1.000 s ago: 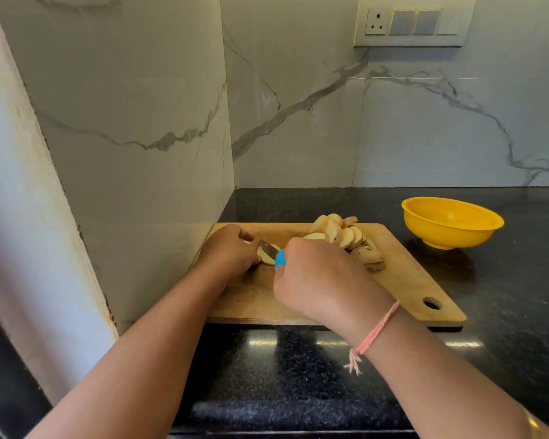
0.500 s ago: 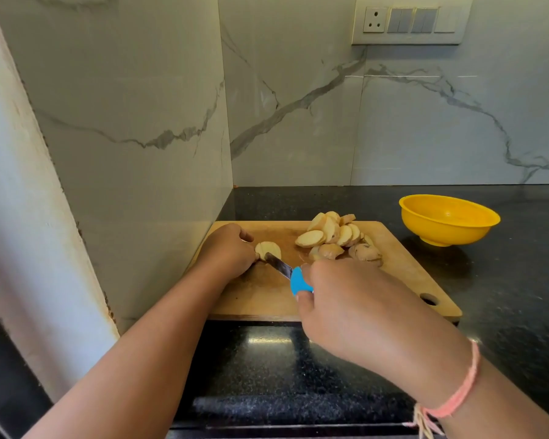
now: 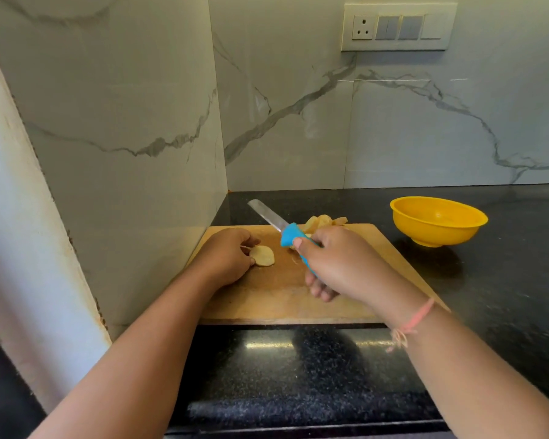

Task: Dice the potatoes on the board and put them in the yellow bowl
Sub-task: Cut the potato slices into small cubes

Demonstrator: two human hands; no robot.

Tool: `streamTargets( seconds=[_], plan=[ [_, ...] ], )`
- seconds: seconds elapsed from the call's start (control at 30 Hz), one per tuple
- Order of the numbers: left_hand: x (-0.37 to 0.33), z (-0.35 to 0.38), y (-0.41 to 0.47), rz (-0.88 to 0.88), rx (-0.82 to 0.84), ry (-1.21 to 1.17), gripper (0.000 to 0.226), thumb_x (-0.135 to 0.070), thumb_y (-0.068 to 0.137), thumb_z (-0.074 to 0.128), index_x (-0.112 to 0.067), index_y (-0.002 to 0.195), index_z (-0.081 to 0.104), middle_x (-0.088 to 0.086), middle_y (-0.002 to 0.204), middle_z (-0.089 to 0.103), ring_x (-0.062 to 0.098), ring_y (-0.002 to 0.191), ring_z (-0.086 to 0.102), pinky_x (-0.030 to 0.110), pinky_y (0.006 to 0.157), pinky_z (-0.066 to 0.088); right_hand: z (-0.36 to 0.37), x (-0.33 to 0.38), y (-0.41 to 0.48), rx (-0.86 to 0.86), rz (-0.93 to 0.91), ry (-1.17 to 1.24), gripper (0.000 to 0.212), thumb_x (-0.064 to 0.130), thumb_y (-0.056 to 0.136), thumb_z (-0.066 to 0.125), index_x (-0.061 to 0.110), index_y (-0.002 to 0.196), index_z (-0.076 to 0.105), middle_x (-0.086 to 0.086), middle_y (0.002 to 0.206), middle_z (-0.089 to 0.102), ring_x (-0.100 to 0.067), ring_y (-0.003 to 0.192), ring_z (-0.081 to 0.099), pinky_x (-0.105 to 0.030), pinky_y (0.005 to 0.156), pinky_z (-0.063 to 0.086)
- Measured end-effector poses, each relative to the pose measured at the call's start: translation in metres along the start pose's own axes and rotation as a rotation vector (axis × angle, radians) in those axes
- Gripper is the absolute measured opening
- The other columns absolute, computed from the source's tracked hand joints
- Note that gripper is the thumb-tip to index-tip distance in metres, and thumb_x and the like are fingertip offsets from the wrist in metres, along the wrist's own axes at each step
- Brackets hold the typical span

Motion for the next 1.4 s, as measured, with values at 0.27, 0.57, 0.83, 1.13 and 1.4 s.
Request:
streamTargets(
  seconds=[0.27, 0.57, 0.83, 1.13, 1.4],
  plan=[
    [0.002, 0.001, 0.003, 0.015, 0.019, -0.018, 0.047, -0.008, 0.091, 0.061, -0.018, 0.136, 0.052, -0.001, 0.136, 0.056, 0.014, 0.118, 0.055, 0.021, 0.094, 0.04, 0.022, 0.007, 0.057, 0.101, 0.208, 0.338, 0.035, 0.031, 0.101, 0.04, 0.008, 0.127, 0.045, -0.008, 0.098, 0.053, -0.018, 0.087, 0.055, -0.027, 0.077, 0.054],
    [-0.001, -0.002, 0.004, -0.023, -0.005, 0.004, 0.05, -0.015, 0.087, 0.068, -0.015, 0.135, 0.052, 0.002, 0.132, 0.059, 0.015, 0.113, 0.058, 0.024, 0.098, 0.041, 0.028, 0.007, 0.081, 0.07, 0.245, 0.258, 0.03, 0.027, 0.101, 0.038, 0.004, 0.117, 0.05, -0.015, 0.112, 0.058, -0.02, 0.091, 0.054, -0.034, 0.098, 0.047],
    [-0.001, 0.0, 0.001, -0.071, -0.027, 0.042, 0.05, -0.037, 0.08, 0.074, -0.018, 0.124, 0.061, 0.001, 0.119, 0.065, 0.013, 0.101, 0.059, 0.023, 0.082, 0.043, 0.035, 0.019, 0.09, 0.145, 0.125, 0.092, 0.038, 0.032, 0.1, 0.038, 0.003, 0.117, 0.056, -0.009, 0.096, 0.054, -0.019, 0.084, 0.049, -0.028, 0.076, 0.037],
    [0.001, -0.003, 0.003, -0.118, -0.009, 0.016, 0.061, -0.032, 0.08, 0.074, -0.015, 0.135, 0.052, 0.001, 0.137, 0.055, 0.018, 0.118, 0.055, 0.027, 0.095, 0.043, 0.011, 0.003, 0.085, 0.172, 0.214, 0.286, 0.033, 0.031, 0.1, 0.04, 0.006, 0.119, 0.049, -0.013, 0.108, 0.062, -0.022, 0.099, 0.062, -0.031, 0.085, 0.054],
    [-0.004, 0.001, 0.001, -0.065, 0.002, 0.001, 0.05, -0.024, 0.086, 0.069, -0.015, 0.133, 0.055, 0.002, 0.134, 0.057, 0.016, 0.117, 0.055, 0.025, 0.096, 0.042, 0.019, -0.011, 0.083, 0.185, 0.334, 0.392, 0.039, 0.029, 0.097, 0.05, 0.001, 0.125, 0.05, -0.018, 0.118, 0.06, -0.023, 0.088, 0.063, -0.021, 0.047, 0.052]
  ],
)
Point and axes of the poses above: each hand's wrist, its own y-axis towards the middle knuckle, its own z-axis out of the palm, x = y × z, the point moved 4 cm from there along y, towards the middle knuckle
